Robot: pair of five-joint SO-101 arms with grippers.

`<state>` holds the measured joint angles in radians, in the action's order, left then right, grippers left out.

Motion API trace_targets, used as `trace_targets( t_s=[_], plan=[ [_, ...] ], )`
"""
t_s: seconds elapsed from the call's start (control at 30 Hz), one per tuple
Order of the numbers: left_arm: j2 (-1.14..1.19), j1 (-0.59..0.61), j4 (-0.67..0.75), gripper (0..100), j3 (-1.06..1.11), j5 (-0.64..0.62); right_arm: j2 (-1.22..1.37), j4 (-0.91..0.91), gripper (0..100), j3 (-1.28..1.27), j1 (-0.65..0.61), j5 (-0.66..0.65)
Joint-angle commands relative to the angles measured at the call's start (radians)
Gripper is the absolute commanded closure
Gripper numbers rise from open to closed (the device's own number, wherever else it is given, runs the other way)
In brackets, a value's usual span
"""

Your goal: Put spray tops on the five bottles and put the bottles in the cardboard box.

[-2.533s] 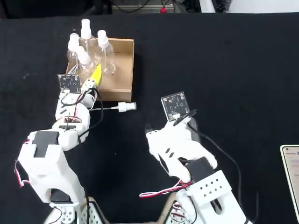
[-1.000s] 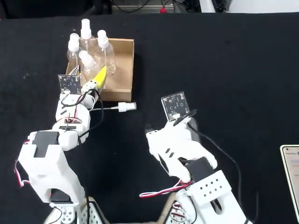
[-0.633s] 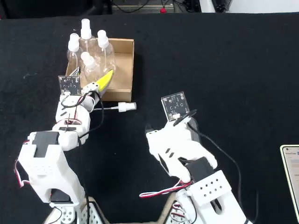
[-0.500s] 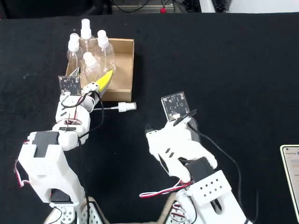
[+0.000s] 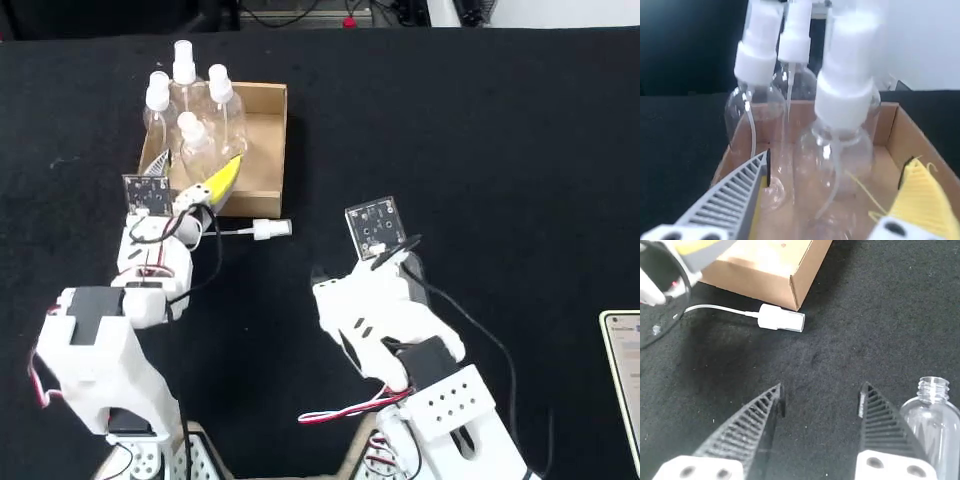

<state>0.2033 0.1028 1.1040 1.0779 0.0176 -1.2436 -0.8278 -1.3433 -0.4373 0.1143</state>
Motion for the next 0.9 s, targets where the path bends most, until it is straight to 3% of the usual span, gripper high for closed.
trace_targets(
  t_s=[0.0,0.37,0.5,0.63,0.87],
  plan=[
    [-0.103,0.005,-0.060,60,-0.001,-0.014,-0.022,0.026,77.0,0.010,-0.008,0.000],
    [-0.471,0.019,-0.261,60,0.196,-0.066,-0.022,0.026,77.0,0.010,-0.008,0.000],
    [-0.644,0.035,-0.404,60,0.280,-0.063,-0.022,0.026,77.1,0.010,-0.008,0.000],
    [-0.838,0.061,-0.697,60,0.298,-0.069,-0.022,0.023,77.2,0.010,-0.008,0.000],
    [-1.234,0.111,-1.413,60,0.216,-0.089,-0.022,0.021,77.2,0.010,-0.008,0.000]
  ],
)
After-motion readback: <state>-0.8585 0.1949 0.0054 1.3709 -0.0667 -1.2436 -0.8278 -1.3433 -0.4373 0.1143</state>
